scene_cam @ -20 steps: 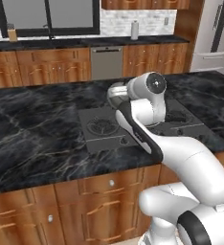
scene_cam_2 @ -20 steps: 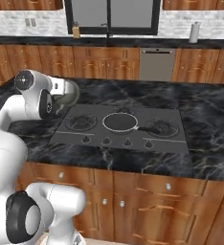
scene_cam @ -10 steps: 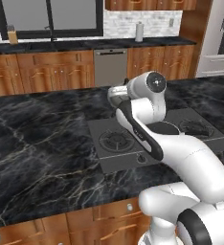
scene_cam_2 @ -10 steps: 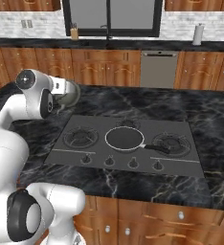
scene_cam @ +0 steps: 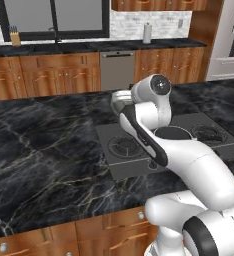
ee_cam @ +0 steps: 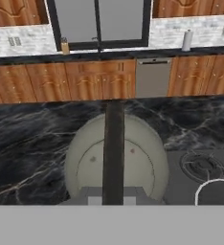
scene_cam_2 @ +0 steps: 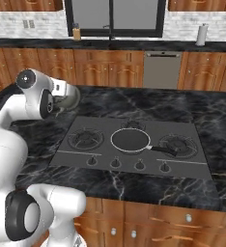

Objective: Pick the kettle from the counter and place it on a stove burner. Then turn the burner on.

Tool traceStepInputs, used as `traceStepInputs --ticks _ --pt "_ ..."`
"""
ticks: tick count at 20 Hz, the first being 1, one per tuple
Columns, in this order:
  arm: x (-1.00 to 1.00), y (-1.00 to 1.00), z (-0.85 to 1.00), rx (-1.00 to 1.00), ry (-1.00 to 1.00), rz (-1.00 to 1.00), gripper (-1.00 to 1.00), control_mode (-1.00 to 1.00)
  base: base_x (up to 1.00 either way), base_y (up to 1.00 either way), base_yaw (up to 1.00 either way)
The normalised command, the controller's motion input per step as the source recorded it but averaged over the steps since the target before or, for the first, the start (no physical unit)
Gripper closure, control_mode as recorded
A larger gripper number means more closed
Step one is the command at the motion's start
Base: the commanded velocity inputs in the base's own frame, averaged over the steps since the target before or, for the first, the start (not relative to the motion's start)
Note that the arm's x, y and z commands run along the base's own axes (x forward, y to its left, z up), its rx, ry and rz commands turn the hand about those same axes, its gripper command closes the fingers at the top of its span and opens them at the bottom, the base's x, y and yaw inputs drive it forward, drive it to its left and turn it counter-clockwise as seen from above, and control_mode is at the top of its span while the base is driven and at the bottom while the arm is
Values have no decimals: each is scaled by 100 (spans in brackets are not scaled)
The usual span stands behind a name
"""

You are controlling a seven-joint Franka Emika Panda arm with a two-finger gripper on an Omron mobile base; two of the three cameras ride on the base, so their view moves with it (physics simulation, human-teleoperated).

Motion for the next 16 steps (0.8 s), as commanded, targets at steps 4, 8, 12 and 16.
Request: traceStepInputs --ticks 4,8,12,16 --pt "5 0 -14 27 29 -25 100 -100 0 0 0" --pt "0 -3 -32 22 18 -41 100 -100 0 0 0" --pt "-7 -18 -40 35 12 -47 100 -100 0 0 0" --pt "-11 -33 -19 45 17 -38 100 -100 0 0 0"
